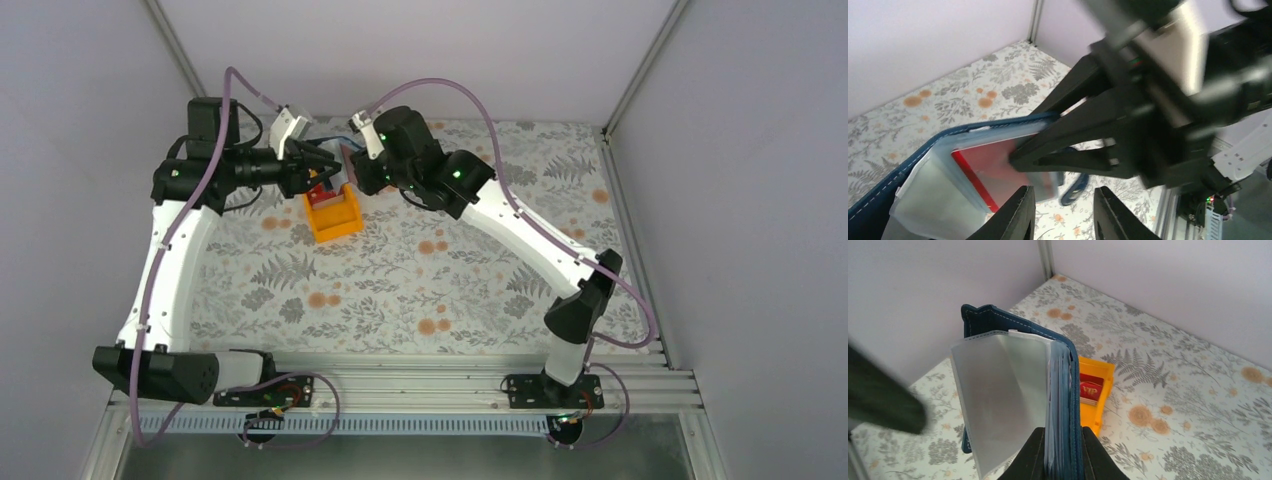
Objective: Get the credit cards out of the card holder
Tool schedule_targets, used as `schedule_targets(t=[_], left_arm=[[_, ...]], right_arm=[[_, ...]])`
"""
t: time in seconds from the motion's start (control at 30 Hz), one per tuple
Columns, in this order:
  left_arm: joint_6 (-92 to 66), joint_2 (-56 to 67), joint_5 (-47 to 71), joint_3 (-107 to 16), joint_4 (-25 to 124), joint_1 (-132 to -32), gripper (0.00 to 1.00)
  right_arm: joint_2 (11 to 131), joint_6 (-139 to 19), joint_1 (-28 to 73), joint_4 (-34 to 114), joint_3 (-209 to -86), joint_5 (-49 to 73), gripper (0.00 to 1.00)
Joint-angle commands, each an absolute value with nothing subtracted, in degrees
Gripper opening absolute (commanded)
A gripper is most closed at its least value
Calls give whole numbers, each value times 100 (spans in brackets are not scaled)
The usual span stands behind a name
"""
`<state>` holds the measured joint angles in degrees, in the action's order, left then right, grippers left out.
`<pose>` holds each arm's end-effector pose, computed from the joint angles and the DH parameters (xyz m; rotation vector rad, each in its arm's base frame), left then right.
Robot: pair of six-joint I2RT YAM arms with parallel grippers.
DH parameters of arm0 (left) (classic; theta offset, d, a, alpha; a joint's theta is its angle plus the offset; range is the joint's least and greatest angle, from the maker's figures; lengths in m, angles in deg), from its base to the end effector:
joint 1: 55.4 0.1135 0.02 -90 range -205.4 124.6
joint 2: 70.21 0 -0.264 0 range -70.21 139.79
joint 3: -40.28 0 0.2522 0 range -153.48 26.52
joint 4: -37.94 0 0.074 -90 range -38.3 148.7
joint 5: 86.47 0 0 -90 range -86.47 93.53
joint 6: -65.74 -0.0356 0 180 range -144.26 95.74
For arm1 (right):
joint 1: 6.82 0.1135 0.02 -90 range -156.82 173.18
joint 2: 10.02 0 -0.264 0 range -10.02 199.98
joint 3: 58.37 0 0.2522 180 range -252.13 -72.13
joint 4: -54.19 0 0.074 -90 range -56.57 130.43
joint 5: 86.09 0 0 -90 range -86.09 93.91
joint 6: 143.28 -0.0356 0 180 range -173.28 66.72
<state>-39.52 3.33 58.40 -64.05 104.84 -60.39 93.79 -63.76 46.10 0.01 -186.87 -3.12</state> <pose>0.2347 -0.0497 0.4401 0.8570 1.8456 -0.9278 0.2491 0.3223 0.4214 -0.6986 2.0097 0.5406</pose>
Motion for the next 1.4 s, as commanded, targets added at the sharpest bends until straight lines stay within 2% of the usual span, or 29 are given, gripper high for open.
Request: schedule_targets(t=[0.0,0.13,0.27,0.5,0.6,0.9,1.07,1.2,1.37], left_arm=[[-3401,456,5463,-6208,10155,-6041,28],[-3634,400,5094,-6127,10284,-6032,25],[-3816,233,4925,-6003,10259,-6032,20],[-4129,-245,6167,-5799,10093,-6050,20],[-4105,-297,6645,-5816,10046,-6073,20],[-4079,-357,6410,-5848,9986,-6131,20],[-4213,-427,6386,-5803,10020,-6131,33],[-4276,-423,6247,-6061,10167,-6103,34],[-4142,-546,6498,-5671,9914,-6128,34]], right_arm=[[9243,-6349,4680,140,-19066,273,4],[8860,-6282,4534,369,-18664,1047,4],[8570,-6078,4159,781,-18088,2632,4],[7946,-5819,3836,1295,-17441,4094,4],[7970,-5947,3827,1563,-17437,4445,4],[8101,-6457,3826,2408,-17392,5377,4],[8016,-6372,3826,2522,-17391,5589,4],[7778,-6212,3826,2537,-17283,5666,4],[7628,-6367,3854,3019,-17116,5833,4]])
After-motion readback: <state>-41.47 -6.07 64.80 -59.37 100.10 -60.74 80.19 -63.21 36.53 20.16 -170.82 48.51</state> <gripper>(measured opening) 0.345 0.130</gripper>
